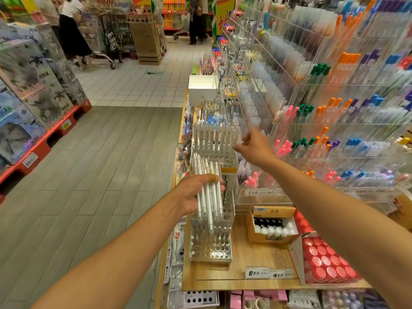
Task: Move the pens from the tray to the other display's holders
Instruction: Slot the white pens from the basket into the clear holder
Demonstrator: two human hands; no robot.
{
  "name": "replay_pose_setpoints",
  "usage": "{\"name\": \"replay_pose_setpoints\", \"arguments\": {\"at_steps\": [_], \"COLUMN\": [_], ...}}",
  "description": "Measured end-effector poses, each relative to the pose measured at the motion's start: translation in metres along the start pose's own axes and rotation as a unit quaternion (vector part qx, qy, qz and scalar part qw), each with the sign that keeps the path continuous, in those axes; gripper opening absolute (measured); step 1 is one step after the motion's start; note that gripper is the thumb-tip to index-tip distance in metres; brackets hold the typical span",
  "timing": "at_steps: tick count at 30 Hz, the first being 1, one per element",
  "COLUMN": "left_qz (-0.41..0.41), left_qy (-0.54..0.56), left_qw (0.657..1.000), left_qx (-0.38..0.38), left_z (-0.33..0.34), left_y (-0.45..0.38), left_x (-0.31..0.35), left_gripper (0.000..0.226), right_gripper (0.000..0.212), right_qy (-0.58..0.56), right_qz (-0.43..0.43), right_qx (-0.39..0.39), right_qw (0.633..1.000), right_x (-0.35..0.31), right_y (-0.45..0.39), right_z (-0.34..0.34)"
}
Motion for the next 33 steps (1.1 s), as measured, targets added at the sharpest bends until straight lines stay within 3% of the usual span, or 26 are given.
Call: {"name": "replay_pose_setpoints", "arguments": {"at_steps": [5, 8, 15, 19, 24, 30, 33], "left_qz": [0.014, 0.031, 0.057, 0.043, 0.032, 0.017, 0.023], "left_qy": [0.0, -0.011, -0.017, 0.002, -0.01, -0.046, -0.029], "left_qw": [1.0, 0.999, 0.998, 0.999, 0.999, 0.993, 0.993], "left_qx": [-0.007, -0.008, 0.002, -0.033, -0.034, -0.105, -0.112], "left_z": [0.009, 0.011, 0.013, 0.019, 0.017, 0.027, 0.028], "left_y": [0.0, 0.0, 0.002, 0.004, 0.004, 0.008, 0.007], "left_x": [0.015, 0.023, 0.032, 0.033, 0.031, 0.028, 0.032], "left_gripper": [0.008, 0.016, 0.043, 0.022, 0.02, 0.018, 0.014], "right_gripper": [0.018, 0.021, 0.012, 0.01, 0.006, 0.006, 0.013], "right_qy": [-0.097, -0.135, -0.208, -0.278, -0.239, -0.315, -0.368], "right_qz": [0.021, 0.018, 0.057, 0.082, 0.108, 0.149, 0.136], "right_qx": [-0.251, -0.32, -0.317, -0.333, -0.27, -0.244, -0.268], "right_qw": [0.963, 0.938, 0.923, 0.897, 0.926, 0.905, 0.88], "right_x": [-0.006, -0.015, -0.024, -0.031, -0.026, -0.024, -0.027], "right_y": [0.043, 0.063, 0.065, 0.069, 0.065, 0.057, 0.055], "right_z": [0.038, 0.046, 0.041, 0.044, 0.04, 0.033, 0.03]}}
Point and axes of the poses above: each hand's wrist, its own y-axis away from the middle knuckle, its own z-axis out of the palm, x = y × z, the point moved 10 cm from there along -y, towards the middle knuckle, and after that the axes turned 5 degrees about z, right-handed, at the moved point
